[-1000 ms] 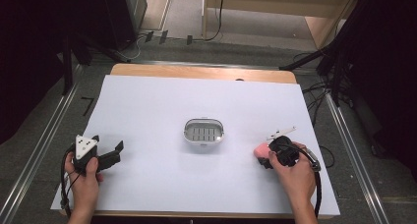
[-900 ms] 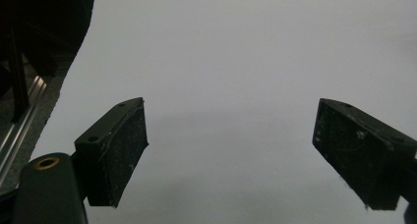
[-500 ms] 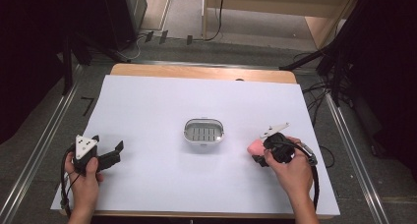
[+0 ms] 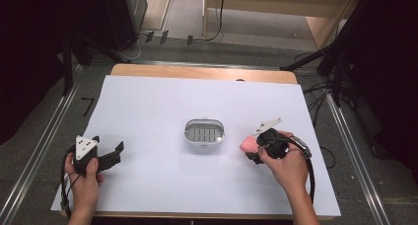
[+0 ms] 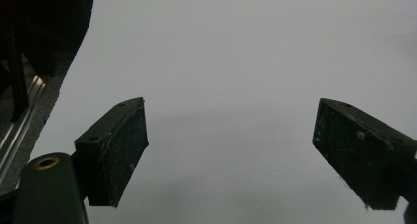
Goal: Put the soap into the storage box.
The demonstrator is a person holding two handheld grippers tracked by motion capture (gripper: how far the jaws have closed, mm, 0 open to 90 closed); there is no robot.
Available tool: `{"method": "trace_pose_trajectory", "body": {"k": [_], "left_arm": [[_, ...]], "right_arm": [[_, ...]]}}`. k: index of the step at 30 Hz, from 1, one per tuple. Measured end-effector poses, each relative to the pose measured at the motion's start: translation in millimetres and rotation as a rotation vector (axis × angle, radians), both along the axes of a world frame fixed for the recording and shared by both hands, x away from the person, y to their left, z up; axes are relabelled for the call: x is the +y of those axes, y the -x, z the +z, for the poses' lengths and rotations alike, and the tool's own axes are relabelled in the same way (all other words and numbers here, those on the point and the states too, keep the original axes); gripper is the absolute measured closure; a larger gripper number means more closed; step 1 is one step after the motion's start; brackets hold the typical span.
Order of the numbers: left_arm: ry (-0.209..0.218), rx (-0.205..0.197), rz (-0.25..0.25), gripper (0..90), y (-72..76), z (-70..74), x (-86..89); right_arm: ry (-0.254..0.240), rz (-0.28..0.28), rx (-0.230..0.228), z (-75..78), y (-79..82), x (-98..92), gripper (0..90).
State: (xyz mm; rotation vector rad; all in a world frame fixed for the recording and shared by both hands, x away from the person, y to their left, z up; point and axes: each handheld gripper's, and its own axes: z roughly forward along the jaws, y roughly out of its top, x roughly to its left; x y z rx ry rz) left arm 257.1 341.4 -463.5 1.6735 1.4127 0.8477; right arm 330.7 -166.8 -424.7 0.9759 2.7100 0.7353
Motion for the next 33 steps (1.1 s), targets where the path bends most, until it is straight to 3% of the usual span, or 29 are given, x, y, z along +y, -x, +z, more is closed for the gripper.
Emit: {"method": "trace_pose_trajectory", "body": {"k": [11,33], "left_arm": [[0.002,-0.001,0.0,14.1,0.0,0.0,0.1],[-0.001,0.0,-0.002,14.1,0.1,0.1,0.1]], "right_arm": [[-0.002,0.074,-0.013,4.1,-8.6,17.1,38.6],[-0.02,0.147,-0.039,16.8,-16.9,36.1,38.6]]}}
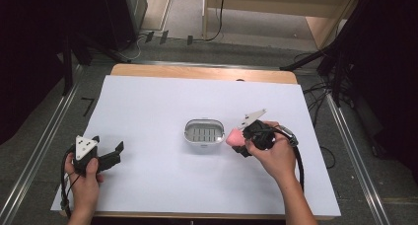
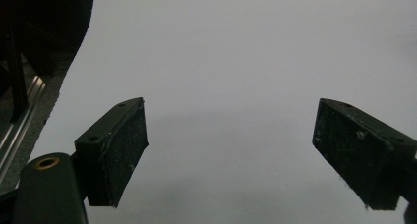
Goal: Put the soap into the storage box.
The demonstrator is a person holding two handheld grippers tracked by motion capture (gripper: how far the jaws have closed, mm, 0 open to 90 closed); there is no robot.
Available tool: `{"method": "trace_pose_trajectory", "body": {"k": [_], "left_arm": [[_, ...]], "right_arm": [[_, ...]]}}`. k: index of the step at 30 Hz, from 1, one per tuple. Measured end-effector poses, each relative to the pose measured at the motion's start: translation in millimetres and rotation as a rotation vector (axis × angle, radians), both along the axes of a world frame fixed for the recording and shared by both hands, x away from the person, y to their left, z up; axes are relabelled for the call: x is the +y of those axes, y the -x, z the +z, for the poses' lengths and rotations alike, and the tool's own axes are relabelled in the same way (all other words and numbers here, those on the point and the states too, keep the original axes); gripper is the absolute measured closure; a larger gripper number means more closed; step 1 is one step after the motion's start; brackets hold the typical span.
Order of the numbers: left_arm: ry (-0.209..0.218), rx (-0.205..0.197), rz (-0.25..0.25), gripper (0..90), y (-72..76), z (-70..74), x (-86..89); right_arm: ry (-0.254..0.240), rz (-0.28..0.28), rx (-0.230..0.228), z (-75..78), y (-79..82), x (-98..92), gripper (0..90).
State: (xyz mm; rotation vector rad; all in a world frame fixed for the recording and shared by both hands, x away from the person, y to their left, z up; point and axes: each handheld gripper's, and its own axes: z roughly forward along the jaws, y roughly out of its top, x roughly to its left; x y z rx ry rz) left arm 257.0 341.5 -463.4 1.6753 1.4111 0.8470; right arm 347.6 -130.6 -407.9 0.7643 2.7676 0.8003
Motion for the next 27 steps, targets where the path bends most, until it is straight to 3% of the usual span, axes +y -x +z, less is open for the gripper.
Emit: {"method": "trace_pose_trajectory", "body": {"k": [27], "left_arm": [[0.001,-0.001,-0.002,14.1,0.0,0.0,0.1]], "right_arm": [[0.0,0.084,-0.037,13.9,-8.8,25.1,38.6]]}}
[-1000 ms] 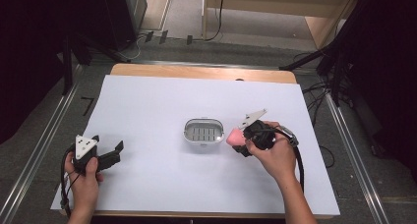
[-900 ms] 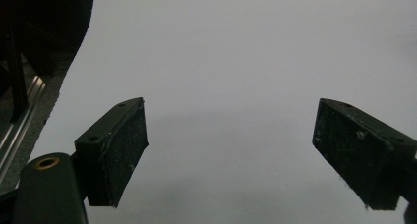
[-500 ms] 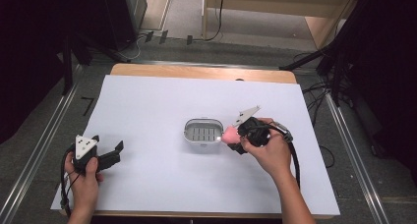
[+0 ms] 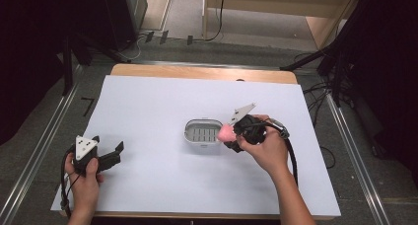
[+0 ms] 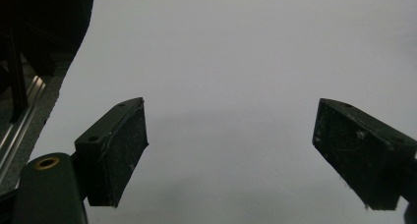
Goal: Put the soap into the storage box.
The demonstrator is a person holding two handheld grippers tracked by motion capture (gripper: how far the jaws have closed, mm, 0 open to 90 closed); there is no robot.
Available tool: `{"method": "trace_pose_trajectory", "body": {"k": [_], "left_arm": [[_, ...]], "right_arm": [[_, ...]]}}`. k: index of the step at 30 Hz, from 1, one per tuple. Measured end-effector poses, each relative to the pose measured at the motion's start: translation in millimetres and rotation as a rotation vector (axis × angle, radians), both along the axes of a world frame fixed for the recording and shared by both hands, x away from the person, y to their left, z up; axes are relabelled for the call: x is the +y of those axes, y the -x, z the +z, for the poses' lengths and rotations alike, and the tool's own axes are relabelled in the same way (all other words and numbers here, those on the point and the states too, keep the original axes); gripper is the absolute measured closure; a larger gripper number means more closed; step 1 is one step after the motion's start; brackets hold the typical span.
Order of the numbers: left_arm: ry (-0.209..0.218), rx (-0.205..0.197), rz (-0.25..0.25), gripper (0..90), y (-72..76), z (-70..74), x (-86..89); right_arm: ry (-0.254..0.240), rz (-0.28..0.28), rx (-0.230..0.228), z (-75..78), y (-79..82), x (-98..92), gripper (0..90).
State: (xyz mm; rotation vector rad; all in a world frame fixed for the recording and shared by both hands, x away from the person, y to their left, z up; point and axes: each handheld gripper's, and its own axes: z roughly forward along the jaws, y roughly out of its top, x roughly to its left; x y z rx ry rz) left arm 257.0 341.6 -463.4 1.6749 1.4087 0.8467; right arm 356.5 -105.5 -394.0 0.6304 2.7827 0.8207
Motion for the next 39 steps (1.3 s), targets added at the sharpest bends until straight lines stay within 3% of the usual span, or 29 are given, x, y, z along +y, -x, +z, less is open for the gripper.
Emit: {"method": "trace_pose_trajectory", "body": {"k": [12,39], "left_arm": [[0.003,-0.002,0.002,14.1,-0.1,-0.2,0.0],[0.007,0.003,0.003,14.1,-0.3,0.0,0.2]], "right_arm": [[-0.019,0.046,-0.01,5.0,-2.6,9.1,38.6],[0.012,0.171,-0.055,6.6,-14.6,46.0,38.6]]}}
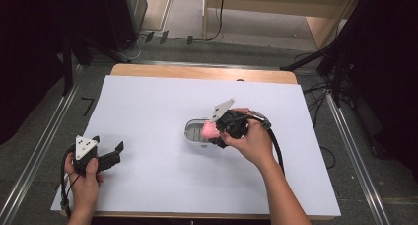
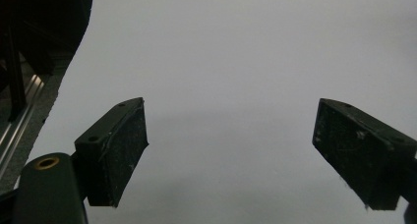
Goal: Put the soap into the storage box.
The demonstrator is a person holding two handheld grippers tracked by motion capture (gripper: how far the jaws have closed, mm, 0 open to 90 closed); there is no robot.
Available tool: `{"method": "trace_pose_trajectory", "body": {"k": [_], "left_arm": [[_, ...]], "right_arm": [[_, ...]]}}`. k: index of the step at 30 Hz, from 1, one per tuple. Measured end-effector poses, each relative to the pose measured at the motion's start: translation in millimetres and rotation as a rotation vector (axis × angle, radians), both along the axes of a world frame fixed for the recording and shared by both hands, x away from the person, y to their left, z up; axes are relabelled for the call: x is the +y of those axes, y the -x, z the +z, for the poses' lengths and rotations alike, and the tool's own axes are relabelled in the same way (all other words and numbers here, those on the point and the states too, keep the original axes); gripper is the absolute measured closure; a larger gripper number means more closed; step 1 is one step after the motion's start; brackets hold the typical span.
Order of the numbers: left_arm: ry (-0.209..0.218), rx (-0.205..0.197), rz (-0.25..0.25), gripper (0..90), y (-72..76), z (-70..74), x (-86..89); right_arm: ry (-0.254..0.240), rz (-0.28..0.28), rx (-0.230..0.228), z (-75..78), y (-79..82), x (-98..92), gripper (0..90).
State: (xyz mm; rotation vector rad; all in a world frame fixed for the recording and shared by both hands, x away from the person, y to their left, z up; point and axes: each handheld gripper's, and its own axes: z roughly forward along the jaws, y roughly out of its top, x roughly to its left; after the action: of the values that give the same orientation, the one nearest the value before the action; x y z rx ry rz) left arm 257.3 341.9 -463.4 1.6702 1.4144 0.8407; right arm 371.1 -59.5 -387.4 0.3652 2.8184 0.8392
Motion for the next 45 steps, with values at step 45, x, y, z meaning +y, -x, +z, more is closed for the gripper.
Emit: {"method": "trace_pose_trajectory", "body": {"k": [45], "left_arm": [[0.004,0.002,-0.001,14.1,-0.4,-0.1,0.3]], "right_arm": [[0.022,0.067,0.018,-12.7,-24.7,25.8,38.6]]}}
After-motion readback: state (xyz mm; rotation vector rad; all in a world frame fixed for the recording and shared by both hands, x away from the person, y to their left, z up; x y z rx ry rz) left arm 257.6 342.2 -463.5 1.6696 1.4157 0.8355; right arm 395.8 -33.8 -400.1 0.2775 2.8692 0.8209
